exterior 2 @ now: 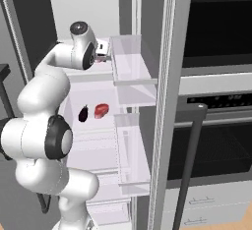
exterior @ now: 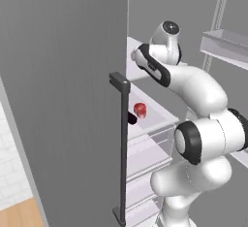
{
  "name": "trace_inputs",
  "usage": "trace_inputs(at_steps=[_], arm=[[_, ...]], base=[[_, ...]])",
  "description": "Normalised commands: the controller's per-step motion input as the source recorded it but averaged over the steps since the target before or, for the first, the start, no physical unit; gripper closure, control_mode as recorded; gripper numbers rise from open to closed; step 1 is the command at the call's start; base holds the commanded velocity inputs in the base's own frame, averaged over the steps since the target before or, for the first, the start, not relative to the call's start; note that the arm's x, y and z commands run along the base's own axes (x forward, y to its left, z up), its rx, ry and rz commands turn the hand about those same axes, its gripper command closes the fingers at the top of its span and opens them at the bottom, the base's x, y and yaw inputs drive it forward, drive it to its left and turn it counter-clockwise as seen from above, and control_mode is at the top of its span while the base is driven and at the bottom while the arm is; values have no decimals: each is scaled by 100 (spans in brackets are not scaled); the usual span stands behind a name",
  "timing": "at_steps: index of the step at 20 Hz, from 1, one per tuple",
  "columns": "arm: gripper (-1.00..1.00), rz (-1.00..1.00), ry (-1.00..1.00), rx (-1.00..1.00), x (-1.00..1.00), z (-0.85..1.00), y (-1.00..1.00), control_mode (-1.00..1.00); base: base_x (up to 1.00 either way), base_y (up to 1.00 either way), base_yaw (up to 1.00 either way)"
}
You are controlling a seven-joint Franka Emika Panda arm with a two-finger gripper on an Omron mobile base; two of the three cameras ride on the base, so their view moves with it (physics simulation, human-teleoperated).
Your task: Place one eggplant and one steak in each tupperware on the nearby counter, to pack two identical lunches.
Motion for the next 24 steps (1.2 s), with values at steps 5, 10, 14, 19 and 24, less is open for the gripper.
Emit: trace_inputs(at_steps=[5, 10, 14, 19, 24], arm=[[-100, 1, 6, -3, 67, -14, 0, -100], [-100, 0, 8, -2, 58, -11, 0, -100], [100, 0, 7, -10, 4, -39, 8, -100], [100, 0, 0, -12, -4, -43, 13, -100], [100, 0, -9, -6, -80, -21, 3, -100]], base=[[0, 0, 0], [0, 0, 0], [0, 0, 0], [0, 0, 0], [0, 0, 0]])
